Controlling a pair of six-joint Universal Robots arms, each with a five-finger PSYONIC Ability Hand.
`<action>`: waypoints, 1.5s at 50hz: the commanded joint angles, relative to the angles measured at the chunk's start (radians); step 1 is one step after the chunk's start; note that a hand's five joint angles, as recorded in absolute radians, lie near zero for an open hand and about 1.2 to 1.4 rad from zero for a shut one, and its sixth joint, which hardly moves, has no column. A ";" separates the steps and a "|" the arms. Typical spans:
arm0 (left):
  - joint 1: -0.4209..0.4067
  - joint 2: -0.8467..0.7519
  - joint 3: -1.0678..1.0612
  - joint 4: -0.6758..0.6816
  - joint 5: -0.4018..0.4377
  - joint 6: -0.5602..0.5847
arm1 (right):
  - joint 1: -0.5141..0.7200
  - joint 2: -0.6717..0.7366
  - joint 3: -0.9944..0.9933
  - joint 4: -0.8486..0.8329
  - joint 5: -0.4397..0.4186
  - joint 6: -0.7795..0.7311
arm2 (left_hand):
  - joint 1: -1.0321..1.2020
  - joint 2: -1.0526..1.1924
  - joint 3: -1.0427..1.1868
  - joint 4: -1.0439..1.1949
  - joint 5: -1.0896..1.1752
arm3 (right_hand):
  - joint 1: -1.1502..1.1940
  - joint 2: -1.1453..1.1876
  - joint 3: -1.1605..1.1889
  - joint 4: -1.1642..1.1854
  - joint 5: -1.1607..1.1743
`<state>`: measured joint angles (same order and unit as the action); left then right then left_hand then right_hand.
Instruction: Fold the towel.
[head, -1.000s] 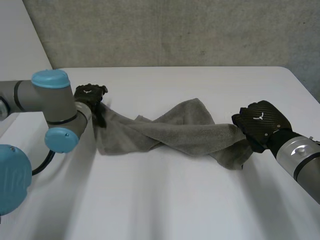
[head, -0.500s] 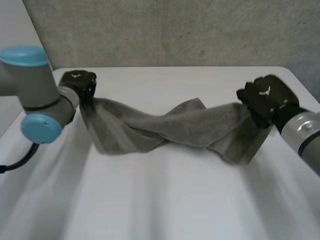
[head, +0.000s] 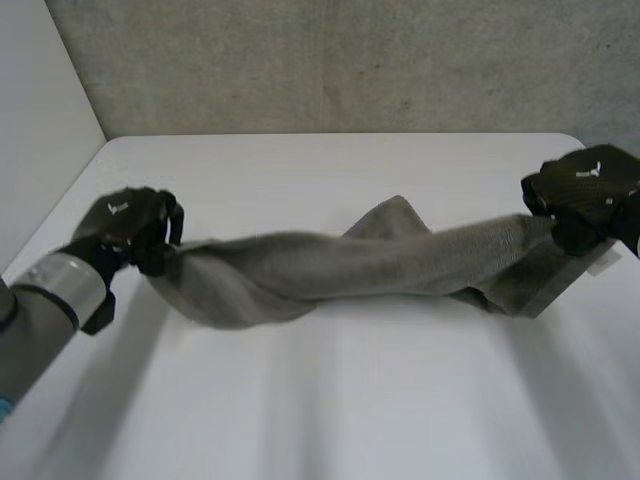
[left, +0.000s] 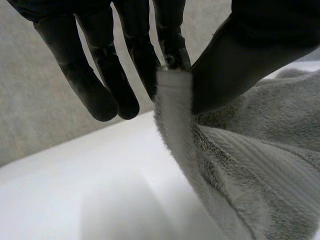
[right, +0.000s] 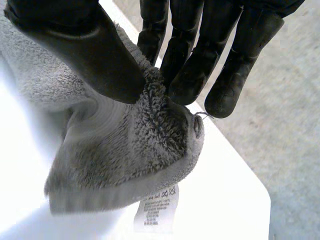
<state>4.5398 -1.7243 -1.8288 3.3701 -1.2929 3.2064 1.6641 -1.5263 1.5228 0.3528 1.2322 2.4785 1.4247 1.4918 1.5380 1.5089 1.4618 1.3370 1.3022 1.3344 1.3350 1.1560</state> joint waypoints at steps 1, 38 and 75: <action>-0.005 -0.026 -0.069 0.098 -0.008 0.029 | 0.000 0.002 0.045 -0.006 0.001 -0.067 | -0.028 -0.095 -0.142 -0.113 -0.240 | 0.059 0.094 0.062 0.061 0.066; -0.067 -0.385 0.172 0.098 -0.135 0.205 | -0.007 0.029 0.119 -0.089 -0.074 -0.073 | -0.545 -0.612 -0.658 -0.629 -0.756 | 0.059 0.094 0.062 0.061 0.066; -0.142 -0.578 1.102 0.041 -0.206 0.224 | 0.145 0.371 -0.578 -0.673 -0.030 -0.049 | -0.028 -0.095 -0.142 -0.113 -0.240 | 0.059 0.094 0.062 0.061 0.066</action>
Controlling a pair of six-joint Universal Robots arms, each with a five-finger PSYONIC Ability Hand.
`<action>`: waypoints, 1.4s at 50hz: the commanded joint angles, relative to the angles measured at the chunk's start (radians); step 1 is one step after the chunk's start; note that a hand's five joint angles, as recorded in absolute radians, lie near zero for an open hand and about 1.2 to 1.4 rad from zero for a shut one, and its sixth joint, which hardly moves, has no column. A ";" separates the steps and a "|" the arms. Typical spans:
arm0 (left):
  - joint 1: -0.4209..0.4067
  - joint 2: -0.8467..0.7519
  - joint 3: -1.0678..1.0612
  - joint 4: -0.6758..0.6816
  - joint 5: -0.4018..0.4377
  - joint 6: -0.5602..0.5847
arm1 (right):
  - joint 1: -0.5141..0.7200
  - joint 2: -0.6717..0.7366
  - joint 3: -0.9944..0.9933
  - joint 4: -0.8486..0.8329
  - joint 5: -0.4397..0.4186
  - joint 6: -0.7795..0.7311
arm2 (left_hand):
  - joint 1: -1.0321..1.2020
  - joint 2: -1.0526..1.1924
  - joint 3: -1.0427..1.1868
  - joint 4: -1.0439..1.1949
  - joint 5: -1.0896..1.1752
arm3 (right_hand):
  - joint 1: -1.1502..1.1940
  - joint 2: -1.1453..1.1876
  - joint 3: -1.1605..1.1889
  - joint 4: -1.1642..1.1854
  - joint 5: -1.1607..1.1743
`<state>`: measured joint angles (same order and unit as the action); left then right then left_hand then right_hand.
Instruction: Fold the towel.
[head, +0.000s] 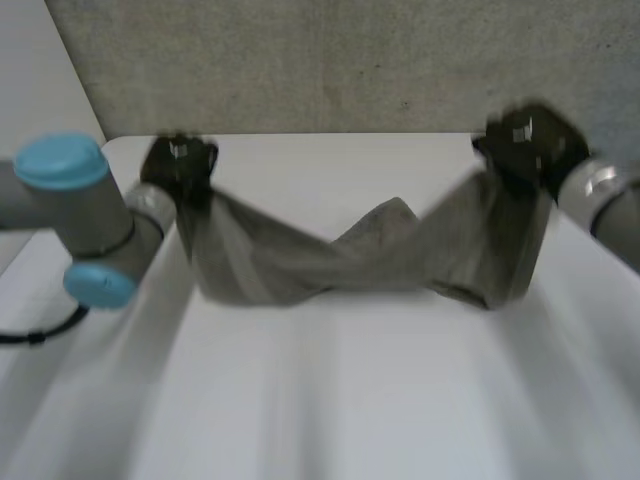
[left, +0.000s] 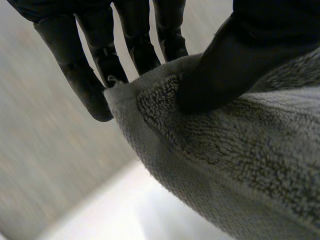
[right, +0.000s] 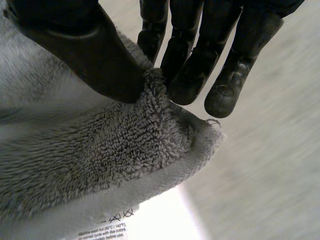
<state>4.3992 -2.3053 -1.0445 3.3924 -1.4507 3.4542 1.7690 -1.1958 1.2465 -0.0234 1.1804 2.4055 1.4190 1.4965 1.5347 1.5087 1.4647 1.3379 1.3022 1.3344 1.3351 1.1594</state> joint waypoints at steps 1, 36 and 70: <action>-0.003 0.018 0.396 0.051 -0.091 -0.046 | 0.043 0.039 -0.356 -0.410 0.034 0.044 | -0.023 -0.100 -0.138 -0.112 -0.243 | 0.058 0.094 0.062 0.061 0.062; 0.167 0.080 -0.449 0.424 0.064 -0.219 | 0.041 0.202 0.138 -0.339 -0.045 0.058 | -0.023 -0.100 -0.138 -0.112 -0.243 | 0.058 0.094 0.062 0.061 0.062; 0.282 0.785 -0.858 0.315 0.165 -0.299 | -0.039 -0.306 0.268 0.181 0.001 -0.040 | -0.023 -0.100 -0.138 -0.112 -0.243 | 0.058 0.094 0.062 0.061 0.062</action>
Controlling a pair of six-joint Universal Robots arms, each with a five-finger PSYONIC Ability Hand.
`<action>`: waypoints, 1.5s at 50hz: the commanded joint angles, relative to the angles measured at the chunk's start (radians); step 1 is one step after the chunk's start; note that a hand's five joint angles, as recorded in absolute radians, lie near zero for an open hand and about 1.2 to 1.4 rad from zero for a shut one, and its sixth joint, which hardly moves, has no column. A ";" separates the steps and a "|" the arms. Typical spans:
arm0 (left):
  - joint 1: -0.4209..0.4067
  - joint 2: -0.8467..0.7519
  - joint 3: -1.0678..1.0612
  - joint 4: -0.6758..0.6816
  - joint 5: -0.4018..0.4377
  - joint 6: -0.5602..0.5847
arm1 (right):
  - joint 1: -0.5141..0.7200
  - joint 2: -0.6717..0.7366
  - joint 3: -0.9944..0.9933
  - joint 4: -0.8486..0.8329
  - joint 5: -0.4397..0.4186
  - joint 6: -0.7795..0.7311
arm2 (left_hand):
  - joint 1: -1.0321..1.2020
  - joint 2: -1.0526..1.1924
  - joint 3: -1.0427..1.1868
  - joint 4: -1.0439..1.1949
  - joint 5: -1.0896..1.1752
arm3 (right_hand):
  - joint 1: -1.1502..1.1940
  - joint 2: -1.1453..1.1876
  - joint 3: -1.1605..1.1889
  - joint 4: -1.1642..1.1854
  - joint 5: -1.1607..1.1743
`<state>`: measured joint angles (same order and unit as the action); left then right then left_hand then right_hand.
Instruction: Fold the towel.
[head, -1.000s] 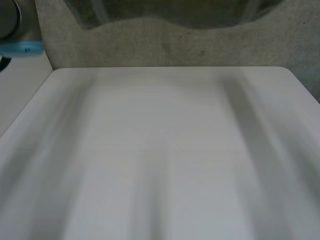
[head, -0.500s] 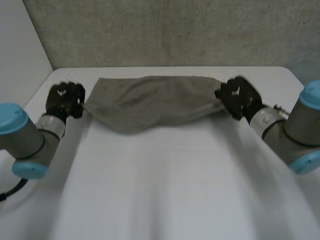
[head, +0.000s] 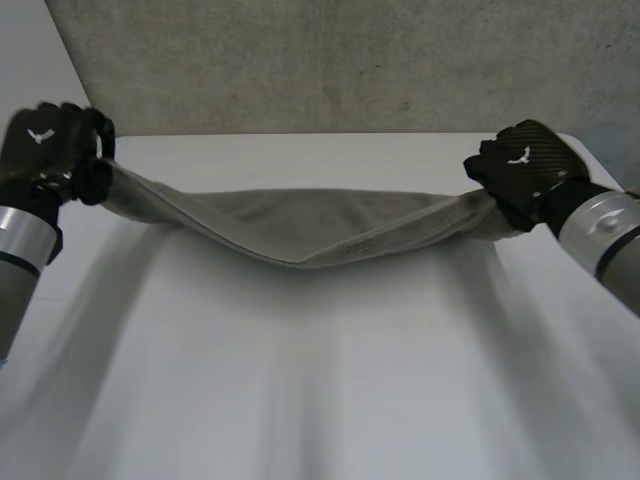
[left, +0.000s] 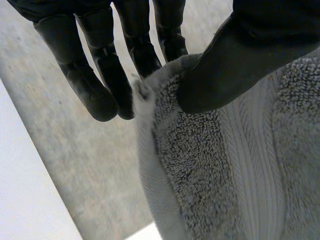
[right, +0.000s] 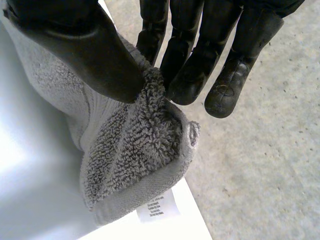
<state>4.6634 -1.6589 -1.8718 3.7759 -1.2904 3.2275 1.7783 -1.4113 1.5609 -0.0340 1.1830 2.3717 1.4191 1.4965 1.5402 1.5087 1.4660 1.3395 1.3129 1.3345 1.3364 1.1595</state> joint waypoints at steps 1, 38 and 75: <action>0.026 0.168 -0.039 -0.096 0.013 -0.074 | -0.072 -0.110 -0.065 0.254 -0.011 -0.009 | -0.023 -0.100 -0.144 -0.112 -0.244 | 0.057 0.083 0.062 0.060 0.062; -0.052 -0.596 0.442 -0.269 -0.110 0.121 | 0.001 0.632 -0.585 0.204 0.018 -0.175 | -0.023 -0.100 -0.144 -0.112 -0.244 | 0.057 0.083 0.062 0.060 0.062; -0.152 -0.495 0.587 -0.519 -0.221 0.109 | 0.096 0.533 -0.658 0.191 0.199 -0.069 | -1.182 -1.260 -1.303 -1.272 -1.404 | -1.165 -1.138 -1.160 -1.162 -1.160</action>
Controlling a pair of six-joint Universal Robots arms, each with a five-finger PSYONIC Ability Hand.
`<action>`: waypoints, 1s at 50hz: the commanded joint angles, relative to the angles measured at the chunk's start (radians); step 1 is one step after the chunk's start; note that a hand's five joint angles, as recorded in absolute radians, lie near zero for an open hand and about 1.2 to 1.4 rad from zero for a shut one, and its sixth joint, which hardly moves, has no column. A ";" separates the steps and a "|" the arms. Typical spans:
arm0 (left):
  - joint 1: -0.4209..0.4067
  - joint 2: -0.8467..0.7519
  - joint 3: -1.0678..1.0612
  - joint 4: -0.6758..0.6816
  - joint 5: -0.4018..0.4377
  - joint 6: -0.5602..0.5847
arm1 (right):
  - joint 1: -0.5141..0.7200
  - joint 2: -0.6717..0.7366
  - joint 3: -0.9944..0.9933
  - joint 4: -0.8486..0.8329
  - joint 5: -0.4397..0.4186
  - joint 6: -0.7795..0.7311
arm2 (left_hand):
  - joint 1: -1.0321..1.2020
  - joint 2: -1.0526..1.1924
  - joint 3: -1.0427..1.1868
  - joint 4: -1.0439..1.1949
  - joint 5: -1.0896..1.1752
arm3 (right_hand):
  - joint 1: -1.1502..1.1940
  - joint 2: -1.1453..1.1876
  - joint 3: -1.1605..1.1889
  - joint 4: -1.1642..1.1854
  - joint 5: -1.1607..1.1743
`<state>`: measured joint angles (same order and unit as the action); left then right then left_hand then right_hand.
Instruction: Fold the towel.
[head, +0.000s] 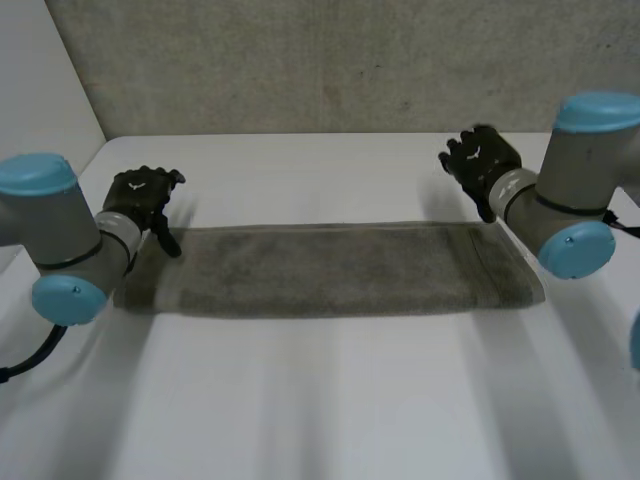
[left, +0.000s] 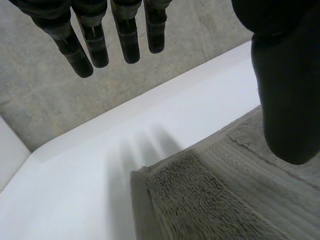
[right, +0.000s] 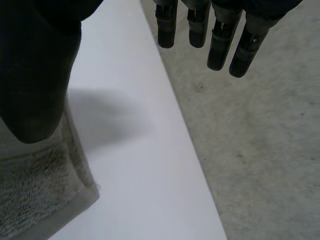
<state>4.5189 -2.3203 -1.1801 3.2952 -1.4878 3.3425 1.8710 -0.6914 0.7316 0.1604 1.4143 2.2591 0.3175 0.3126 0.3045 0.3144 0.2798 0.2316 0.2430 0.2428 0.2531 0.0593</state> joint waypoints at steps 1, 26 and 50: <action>-0.007 0.167 -0.105 -0.039 -0.023 -0.006 | 0.003 -0.188 0.172 -0.004 -0.032 0.043 | -0.081 -0.076 -0.067 -0.077 -0.217 | -0.057 -0.068 -0.068 -0.079 -0.059; -0.012 0.556 -0.760 0.369 0.052 -0.012 | -0.133 -0.442 0.860 -0.223 -0.089 0.096 | -0.078 -0.073 -0.065 -0.074 -0.214 | 0.030 0.018 0.018 0.008 0.027; -0.014 0.541 -0.782 0.402 0.055 -0.086 | -0.271 -0.284 0.796 -0.303 -0.124 0.120 | -0.089 -0.084 -0.076 -0.086 -0.226 | 1.165 1.153 1.153 1.143 1.162</action>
<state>4.5054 -1.7758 -1.9586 3.6970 -1.4329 3.2586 1.6305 -0.9584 1.5414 -0.1418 1.2544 2.3811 0.3129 0.3124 0.2997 0.3143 0.2750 1.3132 1.3065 1.3312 1.3297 1.1560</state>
